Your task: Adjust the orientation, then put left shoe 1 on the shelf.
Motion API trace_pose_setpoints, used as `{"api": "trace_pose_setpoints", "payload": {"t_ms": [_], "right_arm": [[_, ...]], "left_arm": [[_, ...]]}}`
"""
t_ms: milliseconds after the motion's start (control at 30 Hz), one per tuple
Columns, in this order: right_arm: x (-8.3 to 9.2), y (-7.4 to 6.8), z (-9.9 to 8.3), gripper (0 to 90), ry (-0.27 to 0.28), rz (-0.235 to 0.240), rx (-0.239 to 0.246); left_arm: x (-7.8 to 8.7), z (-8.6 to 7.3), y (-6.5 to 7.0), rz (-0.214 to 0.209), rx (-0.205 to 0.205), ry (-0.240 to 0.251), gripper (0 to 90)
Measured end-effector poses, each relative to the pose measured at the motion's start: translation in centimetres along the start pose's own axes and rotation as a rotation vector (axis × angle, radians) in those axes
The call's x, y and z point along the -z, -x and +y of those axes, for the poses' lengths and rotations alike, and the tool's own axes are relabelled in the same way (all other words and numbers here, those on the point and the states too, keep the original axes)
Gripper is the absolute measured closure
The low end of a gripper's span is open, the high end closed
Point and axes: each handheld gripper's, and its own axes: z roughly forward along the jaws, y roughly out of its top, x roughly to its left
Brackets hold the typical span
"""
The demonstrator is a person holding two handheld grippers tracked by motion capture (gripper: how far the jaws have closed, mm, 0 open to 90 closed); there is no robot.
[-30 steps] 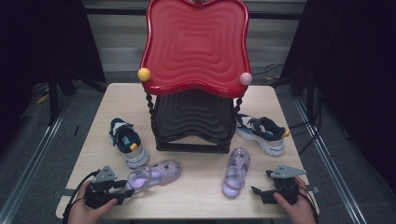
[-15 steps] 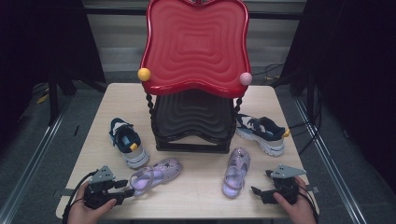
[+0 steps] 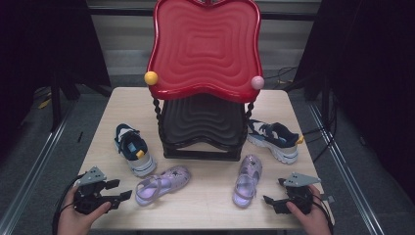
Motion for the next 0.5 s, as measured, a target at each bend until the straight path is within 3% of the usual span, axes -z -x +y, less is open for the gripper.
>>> {"api": "trace_pose_setpoints", "payload": {"t_ms": [300, 500], "right_arm": [[0.0, 0.0, 0.0, 12.1, 0.000, 0.000, 0.000], [0.0, 0.0, 0.0, 12.1, 0.000, -0.001, 0.001]], "left_arm": [[-0.6, 1.1, 0.5, 0.003, -0.023, 0.002, 29.2], [-0.8, 2.2, 1.0, -0.016, -0.035, 0.030, 29.2]]}}
